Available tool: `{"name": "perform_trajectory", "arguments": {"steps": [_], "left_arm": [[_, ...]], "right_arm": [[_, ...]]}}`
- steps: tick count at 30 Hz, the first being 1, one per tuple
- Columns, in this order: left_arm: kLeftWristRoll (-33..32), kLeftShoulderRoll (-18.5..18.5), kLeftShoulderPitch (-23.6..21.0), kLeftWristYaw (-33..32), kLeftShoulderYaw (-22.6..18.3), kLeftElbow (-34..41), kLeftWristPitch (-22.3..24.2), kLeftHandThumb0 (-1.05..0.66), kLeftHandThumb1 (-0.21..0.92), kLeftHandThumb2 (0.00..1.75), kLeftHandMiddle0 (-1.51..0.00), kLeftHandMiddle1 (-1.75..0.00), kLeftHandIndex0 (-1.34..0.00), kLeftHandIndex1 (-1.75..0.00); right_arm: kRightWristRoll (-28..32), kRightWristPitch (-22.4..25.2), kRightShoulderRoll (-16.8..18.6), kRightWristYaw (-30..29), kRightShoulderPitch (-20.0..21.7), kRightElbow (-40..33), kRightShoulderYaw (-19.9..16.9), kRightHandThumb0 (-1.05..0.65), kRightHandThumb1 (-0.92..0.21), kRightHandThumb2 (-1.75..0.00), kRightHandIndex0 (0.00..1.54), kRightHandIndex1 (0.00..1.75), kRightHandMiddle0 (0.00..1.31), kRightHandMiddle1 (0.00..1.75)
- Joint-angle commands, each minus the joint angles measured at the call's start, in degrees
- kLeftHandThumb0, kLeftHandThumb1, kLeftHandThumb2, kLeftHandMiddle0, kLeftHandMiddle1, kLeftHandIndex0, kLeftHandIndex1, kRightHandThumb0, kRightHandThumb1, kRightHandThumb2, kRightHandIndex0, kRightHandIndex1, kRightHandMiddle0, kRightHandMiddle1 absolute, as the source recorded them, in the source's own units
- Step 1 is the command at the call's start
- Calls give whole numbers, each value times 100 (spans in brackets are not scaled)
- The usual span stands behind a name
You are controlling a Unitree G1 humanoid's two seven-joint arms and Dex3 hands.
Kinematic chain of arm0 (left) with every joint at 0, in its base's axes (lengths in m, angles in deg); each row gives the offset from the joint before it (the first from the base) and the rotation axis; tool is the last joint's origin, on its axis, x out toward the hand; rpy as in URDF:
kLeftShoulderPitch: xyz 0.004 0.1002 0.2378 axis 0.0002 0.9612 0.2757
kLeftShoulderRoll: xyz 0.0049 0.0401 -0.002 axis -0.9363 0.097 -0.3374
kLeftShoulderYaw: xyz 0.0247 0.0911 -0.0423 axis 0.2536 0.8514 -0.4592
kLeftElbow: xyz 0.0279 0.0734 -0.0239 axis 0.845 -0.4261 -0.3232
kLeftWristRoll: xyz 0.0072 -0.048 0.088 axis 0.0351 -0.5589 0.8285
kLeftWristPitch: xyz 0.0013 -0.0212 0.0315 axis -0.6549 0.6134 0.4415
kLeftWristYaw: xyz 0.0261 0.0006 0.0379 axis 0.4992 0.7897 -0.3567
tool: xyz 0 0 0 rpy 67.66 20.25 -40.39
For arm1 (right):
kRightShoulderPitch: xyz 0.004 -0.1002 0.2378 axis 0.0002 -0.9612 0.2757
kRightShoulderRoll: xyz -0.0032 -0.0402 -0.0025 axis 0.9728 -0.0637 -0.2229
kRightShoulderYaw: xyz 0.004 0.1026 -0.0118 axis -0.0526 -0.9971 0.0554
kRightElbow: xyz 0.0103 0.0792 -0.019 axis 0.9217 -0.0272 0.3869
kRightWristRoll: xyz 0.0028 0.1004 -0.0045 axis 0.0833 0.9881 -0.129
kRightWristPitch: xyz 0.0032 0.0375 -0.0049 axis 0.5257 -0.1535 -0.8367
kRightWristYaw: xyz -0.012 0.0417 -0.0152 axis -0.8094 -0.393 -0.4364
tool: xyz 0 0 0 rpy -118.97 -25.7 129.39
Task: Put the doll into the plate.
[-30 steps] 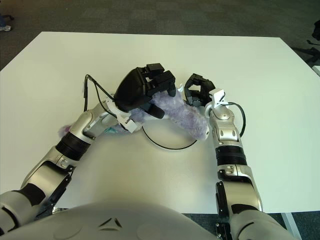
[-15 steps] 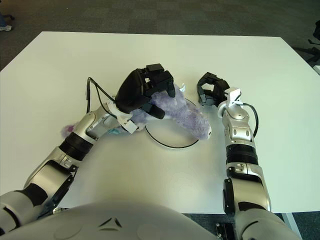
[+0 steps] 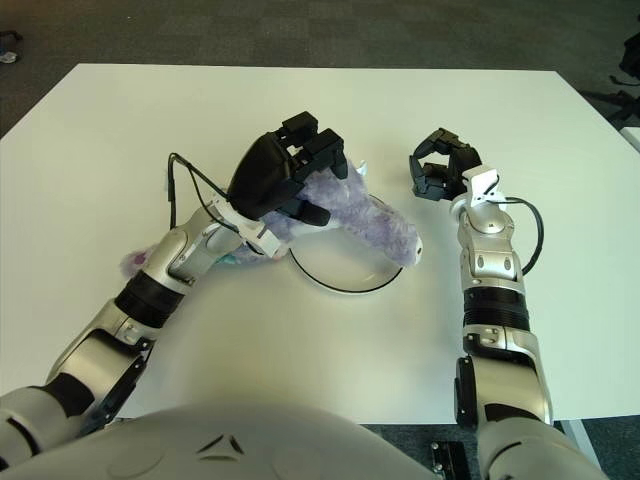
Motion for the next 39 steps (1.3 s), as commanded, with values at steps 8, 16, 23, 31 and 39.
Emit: {"name": "perform_trajectory", "arguments": {"steps": [8, 16, 23, 31, 39], "left_arm": [[612, -80, 308, 316, 166, 460, 944, 35, 72, 78, -33, -172, 0, -127], [781, -117, 336, 286, 236, 586, 1221, 34, 90, 47, -29, -165, -1, -133], [843, -124, 362, 333, 280, 664, 1441, 34, 92, 43, -29, -165, -4, -136], [737, -77, 407, 459, 304, 725, 1630, 35, 82, 62, -30, -169, -4, -139], [682, -57, 400, 394, 344, 701, 1654, 35, 78, 68, -30, -171, -5, -139]], "right_arm": [[-25, 379, -241, 174, -167, -556, -9, -41, -59, -97, 82, 175, 40, 175], [-123, 306, -869, 1109, -722, -1393, 196, -57, -76, -71, 43, 155, 8, 144], [-436, 103, -1471, 1616, -942, -1776, 296, -79, -83, -58, 5, 111, 0, 95], [-317, 278, -2044, 2241, -873, -2235, 141, -82, -77, -53, 0, 70, 0, 77], [-209, 408, -2209, 2508, -1022, -2971, 23, -83, -64, -59, 0, 47, 0, 64]]}}
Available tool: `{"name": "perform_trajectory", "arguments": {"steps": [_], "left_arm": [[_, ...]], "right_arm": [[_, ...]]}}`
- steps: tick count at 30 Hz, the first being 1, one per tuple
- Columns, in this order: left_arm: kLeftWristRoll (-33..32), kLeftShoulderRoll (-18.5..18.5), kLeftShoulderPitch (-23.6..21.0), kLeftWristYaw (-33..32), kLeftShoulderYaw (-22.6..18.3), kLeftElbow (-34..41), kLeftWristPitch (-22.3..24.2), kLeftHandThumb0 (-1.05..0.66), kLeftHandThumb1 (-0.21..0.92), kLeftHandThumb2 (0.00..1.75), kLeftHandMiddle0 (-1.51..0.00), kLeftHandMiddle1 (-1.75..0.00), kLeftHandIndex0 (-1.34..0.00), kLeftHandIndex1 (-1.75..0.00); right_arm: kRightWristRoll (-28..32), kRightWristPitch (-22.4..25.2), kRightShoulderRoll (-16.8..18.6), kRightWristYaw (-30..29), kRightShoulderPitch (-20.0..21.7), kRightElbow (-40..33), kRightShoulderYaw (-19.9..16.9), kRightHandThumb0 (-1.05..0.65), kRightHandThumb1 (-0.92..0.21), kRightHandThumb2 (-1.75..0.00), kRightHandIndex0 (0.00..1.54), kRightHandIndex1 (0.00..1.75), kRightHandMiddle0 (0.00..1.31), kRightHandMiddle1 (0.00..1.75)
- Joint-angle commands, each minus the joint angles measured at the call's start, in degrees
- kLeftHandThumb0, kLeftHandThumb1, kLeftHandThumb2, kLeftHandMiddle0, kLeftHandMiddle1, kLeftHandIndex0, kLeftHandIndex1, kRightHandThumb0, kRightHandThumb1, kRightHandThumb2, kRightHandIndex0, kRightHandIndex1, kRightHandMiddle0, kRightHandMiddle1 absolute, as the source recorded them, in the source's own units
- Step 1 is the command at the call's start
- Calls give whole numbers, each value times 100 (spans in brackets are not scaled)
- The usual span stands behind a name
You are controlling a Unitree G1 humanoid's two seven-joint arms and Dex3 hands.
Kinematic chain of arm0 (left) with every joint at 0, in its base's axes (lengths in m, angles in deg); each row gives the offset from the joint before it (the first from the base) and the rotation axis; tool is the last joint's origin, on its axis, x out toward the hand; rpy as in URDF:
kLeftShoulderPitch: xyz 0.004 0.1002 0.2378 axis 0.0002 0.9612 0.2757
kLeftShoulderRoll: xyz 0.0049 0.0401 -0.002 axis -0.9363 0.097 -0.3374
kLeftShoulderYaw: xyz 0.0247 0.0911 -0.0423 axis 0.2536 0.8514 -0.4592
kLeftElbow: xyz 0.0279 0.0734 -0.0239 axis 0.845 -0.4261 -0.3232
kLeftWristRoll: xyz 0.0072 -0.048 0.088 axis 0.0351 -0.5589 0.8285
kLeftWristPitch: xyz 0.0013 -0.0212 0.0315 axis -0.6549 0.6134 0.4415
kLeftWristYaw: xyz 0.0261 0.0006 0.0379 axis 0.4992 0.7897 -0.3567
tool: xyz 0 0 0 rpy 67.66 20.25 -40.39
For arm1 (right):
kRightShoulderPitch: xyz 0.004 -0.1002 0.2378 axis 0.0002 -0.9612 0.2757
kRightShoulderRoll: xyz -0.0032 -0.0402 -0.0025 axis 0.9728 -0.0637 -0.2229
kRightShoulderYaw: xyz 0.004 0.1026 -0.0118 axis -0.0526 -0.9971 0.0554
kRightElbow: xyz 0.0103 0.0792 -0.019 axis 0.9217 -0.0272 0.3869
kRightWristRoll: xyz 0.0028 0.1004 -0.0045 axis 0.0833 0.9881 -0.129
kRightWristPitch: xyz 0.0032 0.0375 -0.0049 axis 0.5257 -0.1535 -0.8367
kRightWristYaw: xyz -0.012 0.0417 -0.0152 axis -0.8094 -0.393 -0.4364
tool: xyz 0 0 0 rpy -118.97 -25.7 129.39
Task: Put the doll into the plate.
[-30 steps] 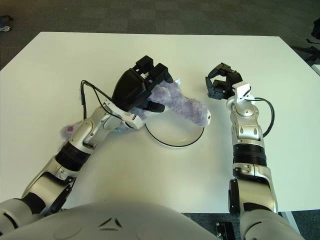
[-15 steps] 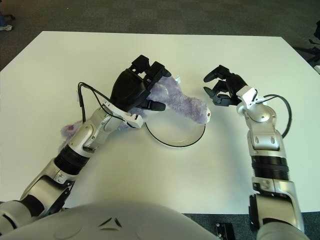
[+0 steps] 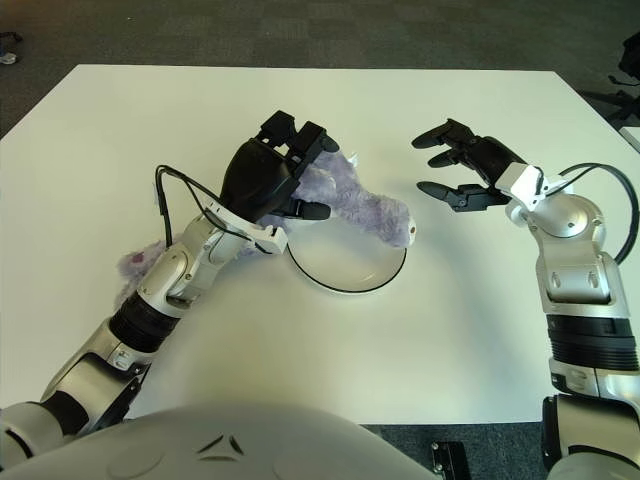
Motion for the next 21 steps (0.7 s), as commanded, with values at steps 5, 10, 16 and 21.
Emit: {"name": "perform_trajectory", "arguments": {"steps": [5, 10, 16, 21], "left_arm": [[-47, -19, 50, -80, 44, -28, 9, 37, 68, 84, -34, -174, -5, -142], [-78, -33, 34, -143, 42, -30, -38, 38, 61, 93, -38, -175, -5, -146], [-264, -33, 20, -272, 17, -90, -217, 31, 61, 95, -36, -175, -10, -155], [-450, -52, -1, -397, -7, -172, -427, 5, 61, 93, -37, -175, -27, -160]], "right_arm": [[67, 223, -129, 189, -27, -754, -22, -77, -53, -68, 1, 35, 0, 59], [189, 70, -136, 355, 31, -694, -30, -70, -43, -78, 1, 27, 0, 58], [385, 178, -174, 605, 259, -691, -5, -61, -31, -89, 2, 21, 0, 58], [507, 338, -277, 798, 526, -680, 3, -57, -26, -94, 0, 16, 0, 56]]}}
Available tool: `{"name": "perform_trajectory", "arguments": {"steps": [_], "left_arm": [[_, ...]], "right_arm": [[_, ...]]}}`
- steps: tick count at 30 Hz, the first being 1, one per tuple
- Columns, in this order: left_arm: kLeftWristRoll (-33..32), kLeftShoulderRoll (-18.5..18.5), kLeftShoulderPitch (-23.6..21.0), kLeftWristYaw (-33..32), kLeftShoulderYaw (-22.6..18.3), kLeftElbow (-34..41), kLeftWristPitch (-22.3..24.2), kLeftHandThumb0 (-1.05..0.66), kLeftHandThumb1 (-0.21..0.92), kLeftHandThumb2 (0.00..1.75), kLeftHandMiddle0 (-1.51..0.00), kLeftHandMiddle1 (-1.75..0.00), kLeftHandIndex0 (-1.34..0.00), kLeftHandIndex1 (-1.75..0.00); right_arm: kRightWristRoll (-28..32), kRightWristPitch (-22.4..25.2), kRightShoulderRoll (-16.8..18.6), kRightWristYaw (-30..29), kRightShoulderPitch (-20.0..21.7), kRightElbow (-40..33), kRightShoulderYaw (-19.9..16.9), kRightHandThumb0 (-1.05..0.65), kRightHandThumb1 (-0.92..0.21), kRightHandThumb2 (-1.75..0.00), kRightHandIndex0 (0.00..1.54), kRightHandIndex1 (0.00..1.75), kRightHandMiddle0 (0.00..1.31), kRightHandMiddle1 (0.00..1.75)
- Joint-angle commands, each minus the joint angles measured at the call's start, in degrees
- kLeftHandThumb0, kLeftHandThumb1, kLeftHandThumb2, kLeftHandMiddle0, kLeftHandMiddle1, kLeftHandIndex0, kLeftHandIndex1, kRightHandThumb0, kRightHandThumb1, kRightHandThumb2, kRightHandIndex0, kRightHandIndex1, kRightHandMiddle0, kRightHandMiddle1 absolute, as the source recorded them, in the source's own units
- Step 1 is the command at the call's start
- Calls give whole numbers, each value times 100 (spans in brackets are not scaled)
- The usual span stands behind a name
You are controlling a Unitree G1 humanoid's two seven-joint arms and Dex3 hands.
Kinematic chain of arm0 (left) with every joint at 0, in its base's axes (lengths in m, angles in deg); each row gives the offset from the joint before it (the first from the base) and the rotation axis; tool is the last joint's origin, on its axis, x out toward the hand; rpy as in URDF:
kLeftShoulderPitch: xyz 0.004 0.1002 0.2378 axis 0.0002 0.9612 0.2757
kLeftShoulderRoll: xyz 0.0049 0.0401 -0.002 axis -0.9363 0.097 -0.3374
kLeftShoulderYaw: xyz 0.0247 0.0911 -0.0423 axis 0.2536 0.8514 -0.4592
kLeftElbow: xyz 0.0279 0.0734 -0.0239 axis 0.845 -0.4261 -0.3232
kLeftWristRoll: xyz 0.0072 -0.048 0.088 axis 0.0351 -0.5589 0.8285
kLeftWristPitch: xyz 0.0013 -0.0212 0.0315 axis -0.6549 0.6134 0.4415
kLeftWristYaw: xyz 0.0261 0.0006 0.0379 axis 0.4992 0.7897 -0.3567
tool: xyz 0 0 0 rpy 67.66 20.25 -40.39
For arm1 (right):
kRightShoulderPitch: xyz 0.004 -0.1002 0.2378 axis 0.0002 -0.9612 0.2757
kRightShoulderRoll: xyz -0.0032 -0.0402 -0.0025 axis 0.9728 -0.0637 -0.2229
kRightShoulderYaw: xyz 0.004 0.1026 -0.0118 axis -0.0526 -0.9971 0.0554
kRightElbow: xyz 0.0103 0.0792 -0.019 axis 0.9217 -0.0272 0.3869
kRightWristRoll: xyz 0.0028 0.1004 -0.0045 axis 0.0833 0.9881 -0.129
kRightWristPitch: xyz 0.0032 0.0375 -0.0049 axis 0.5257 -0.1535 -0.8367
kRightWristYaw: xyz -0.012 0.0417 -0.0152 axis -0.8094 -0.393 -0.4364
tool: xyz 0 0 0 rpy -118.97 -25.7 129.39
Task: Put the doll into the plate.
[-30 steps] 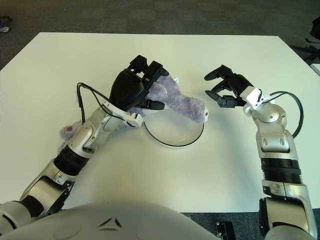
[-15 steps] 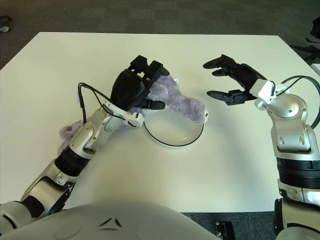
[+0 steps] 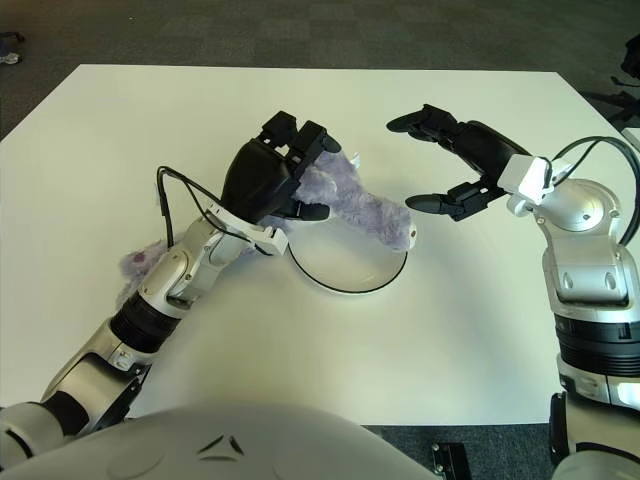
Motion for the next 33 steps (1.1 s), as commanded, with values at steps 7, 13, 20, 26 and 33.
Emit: {"name": "perform_trajectory", "arguments": {"steps": [7, 13, 20, 26, 33], "left_arm": [[-203, -57, -40, -325, -52, -207, -335, 0, 49, 108, -47, -175, -38, -159], [-286, -53, -89, -583, -81, -363, -598, 0, 40, 120, -53, -175, -39, -166], [-590, -56, -151, -731, -123, -566, -1030, 0, 33, 131, -60, -173, -38, -173], [-773, -41, -181, -688, -163, -635, -1232, 0, 43, 107, -65, -137, -44, -175], [-954, -32, -251, -633, -190, -735, -1419, 0, 44, 106, -63, -137, -44, -175]], "right_arm": [[254, -164, -247, 409, 538, 162, 43, -64, -29, -91, 1, 10, 0, 42], [727, -437, -152, 837, 761, 457, 82, -67, -30, -89, 3, 9, 0, 36], [991, -751, -92, 1185, 925, 677, 232, -72, -34, -85, 7, 9, 0, 37], [966, -498, 167, 1047, 871, 208, 598, -71, -35, -83, 10, 9, 0, 42], [1076, -373, 252, 1035, 852, 158, 589, -72, -36, -82, 20, 14, 0, 38]]}}
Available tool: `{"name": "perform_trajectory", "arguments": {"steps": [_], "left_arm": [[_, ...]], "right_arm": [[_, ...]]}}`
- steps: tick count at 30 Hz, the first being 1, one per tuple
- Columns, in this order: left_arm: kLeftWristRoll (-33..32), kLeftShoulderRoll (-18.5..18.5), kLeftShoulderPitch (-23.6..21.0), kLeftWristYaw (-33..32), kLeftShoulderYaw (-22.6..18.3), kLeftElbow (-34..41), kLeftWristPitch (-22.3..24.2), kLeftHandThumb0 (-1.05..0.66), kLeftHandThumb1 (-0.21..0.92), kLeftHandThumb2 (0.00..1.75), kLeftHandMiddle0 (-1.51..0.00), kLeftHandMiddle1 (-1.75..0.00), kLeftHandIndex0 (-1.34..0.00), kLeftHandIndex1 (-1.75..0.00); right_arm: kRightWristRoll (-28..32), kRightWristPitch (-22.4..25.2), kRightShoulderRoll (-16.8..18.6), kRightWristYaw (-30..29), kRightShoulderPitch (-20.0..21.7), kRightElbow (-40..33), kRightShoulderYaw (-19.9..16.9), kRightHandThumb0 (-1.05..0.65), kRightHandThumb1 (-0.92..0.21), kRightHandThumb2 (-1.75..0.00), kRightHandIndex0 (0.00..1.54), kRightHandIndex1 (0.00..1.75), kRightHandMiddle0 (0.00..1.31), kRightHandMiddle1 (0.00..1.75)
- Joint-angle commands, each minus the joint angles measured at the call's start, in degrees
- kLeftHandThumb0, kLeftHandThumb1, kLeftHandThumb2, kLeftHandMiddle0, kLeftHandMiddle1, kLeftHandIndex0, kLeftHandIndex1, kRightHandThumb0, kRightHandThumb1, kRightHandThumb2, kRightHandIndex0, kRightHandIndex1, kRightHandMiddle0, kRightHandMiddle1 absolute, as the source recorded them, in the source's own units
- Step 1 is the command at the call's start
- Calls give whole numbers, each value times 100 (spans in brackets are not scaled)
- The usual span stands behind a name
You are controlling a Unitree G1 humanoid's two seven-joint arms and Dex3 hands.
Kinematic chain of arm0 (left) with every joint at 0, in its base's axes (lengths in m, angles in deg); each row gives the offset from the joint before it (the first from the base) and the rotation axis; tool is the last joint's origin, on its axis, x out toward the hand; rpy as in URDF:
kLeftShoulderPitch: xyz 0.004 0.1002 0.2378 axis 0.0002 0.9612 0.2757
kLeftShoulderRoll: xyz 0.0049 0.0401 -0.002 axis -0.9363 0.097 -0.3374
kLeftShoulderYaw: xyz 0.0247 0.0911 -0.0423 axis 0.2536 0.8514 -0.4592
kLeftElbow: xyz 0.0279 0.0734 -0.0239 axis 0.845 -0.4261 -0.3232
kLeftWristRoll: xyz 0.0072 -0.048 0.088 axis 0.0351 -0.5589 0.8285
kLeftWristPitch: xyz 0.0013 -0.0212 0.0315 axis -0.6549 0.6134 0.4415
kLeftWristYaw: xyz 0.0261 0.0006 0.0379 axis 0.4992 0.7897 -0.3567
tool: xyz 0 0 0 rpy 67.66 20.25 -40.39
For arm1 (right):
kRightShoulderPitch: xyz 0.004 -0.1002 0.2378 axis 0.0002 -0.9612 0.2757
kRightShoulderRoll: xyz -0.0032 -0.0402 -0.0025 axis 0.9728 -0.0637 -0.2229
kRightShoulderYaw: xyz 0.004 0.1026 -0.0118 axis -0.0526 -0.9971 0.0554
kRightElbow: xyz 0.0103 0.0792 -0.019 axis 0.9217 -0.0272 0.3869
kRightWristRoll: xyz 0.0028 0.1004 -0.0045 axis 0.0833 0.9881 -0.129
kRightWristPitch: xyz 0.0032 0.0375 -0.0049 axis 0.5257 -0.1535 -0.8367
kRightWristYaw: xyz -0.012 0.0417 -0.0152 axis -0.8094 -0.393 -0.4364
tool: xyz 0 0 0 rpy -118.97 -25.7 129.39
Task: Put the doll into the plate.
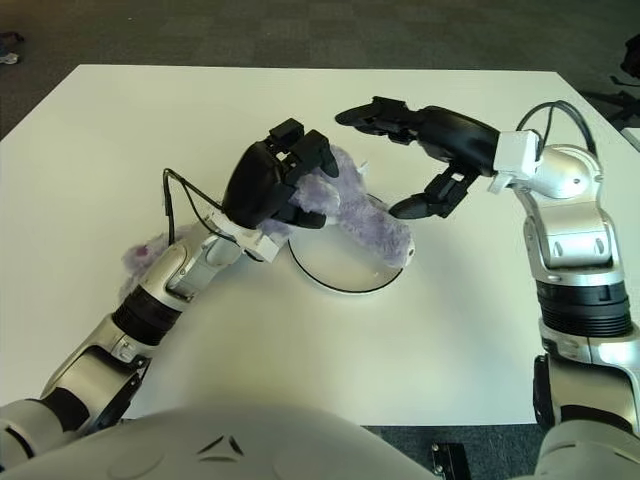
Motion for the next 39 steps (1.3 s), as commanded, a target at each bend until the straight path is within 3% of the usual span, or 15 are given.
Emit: {"name": "perform_trajectory", "arguments": {"steps": [1, 4, 7, 8, 10, 14, 17, 21, 25, 30, 36, 39], "left_arm": [[-117, -40, -93, 60, -56, -83, -109, 0, 45, 107, -58, -144, -43, -175], [-138, -49, -111, 90, -61, -96, -150, 0, 48, 109, -44, -164, -39, -175], [-133, -54, -133, 113, -54, -111, -167, 0, 50, 110, -39, -170, -37, -175], [-127, -61, -138, 122, -54, -107, -168, 0, 48, 106, -49, -153, -41, -175], [-119, -76, -146, 140, -55, -96, -169, 0, 45, 106, -59, -142, -43, -175], [-92, -87, -170, 138, -57, -89, -180, 0, 36, 122, -61, -158, -42, -175], [-56, -80, -188, 79, -61, -106, -204, 0, 32, 130, -62, -167, -41, -175], [14, -27, -223, -120, -64, -186, -274, 0, 28, 134, -65, -166, -43, -175], [58, 15, -233, -250, -59, -240, -302, 0, 25, 136, -70, -163, -45, -175], [68, 24, -247, -282, -58, -287, -317, 0, 24, 139, -70, -165, -45, -175], [-9, 52, -220, -145, -65, -242, -270, 0, 22, 143, -68, -173, -47, -173], [-109, 86, -181, -7, -63, -183, -229, 0, 19, 144, -70, -174, -51, -167]], "right_arm": [[40, 118, 25, -69, -38, -118, 6, -72, -35, -82, 21, 14, 0, 38], [12, 140, 64, -76, -48, -154, 64, -70, -34, -82, 23, 16, 0, 36], [-28, 94, 116, -60, -41, -139, 156, -70, -32, -83, 16, 13, 0, 34], [-31, 94, 143, -42, -20, -112, 212, -70, -32, -83, 12, 11, 0, 32], [-27, 121, 201, -18, 21, -48, 315, -69, -32, -84, 11, 11, 0, 31], [-134, 42, 260, -59, 59, 76, 418, -67, -31, -85, 4, 42, 0, 39], [-315, -112, 276, -141, 72, 138, 474, -67, -31, -86, 1, 43, 0, 45], [-478, -269, 308, -108, 144, 305, 606, -68, -32, -86, 0, 34, 0, 46], [-290, -14, 213, 274, 241, 356, 739, -72, -39, -81, 0, 25, 0, 45], [324, 958, 436, 716, 476, 369, 950, -73, -49, -75, 2, 23, 0, 46], [643, 1651, 527, 812, 630, 348, 953, -69, -56, -73, 4, 24, 0, 51], [898, 2286, 707, 654, 657, 279, 944, -67, -62, -72, 5, 24, 0, 51]]}}
